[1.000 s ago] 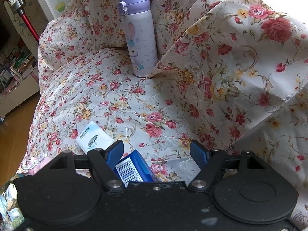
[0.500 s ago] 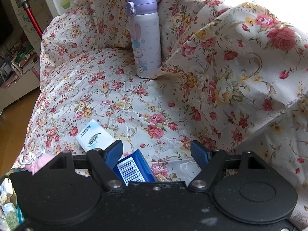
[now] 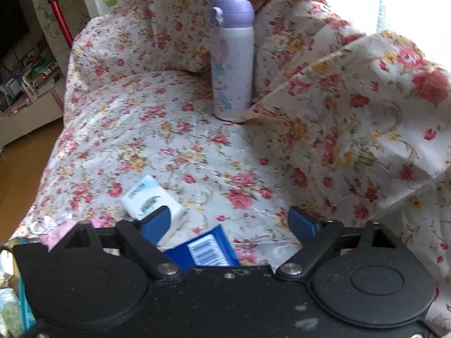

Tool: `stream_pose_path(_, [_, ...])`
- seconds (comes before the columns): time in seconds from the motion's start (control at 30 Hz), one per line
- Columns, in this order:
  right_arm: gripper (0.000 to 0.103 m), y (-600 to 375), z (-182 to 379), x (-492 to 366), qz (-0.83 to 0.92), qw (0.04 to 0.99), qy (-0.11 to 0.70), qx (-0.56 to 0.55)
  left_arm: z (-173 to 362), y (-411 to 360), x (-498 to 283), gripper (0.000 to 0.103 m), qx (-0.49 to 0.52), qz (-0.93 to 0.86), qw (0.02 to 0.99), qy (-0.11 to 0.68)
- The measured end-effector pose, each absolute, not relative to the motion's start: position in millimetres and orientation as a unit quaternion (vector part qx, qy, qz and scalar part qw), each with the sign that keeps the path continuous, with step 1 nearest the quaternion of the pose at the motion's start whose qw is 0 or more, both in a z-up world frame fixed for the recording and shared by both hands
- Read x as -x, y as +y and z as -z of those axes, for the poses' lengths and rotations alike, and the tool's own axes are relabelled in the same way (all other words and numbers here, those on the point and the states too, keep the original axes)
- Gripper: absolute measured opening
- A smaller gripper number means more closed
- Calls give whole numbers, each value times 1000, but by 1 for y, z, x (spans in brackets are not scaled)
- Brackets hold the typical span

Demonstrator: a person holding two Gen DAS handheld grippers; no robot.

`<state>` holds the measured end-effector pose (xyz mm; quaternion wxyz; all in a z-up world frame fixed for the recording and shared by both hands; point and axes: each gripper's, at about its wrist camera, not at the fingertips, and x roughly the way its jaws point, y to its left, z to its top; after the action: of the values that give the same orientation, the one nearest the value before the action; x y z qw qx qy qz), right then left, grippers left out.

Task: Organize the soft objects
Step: 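Grasp the sock bundle with the left gripper while the right gripper grasps the tissue pack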

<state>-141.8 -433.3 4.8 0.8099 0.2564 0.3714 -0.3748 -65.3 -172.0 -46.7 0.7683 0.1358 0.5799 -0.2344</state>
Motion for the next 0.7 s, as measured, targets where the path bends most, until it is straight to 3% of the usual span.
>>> stream_pose_path(0.23, [97, -427, -12, 108, 360, 824, 388, -205, 49, -177, 68, 99, -151, 243, 766, 576])
stream_pose_path(0.57, [81, -424, 19, 44, 298, 823, 452, -174, 45, -165, 59, 97, -131, 258, 757, 586])
stream_pose_path(0.63, [73, -422, 27, 42, 293, 819, 466, -161, 43, -164, 58, 92, -131, 260, 756, 586])
stream_pose_path(0.7, [67, -424, 32, 41, 286, 817, 473, -163, 38, -163, 58, 80, -131, 269, 757, 581])
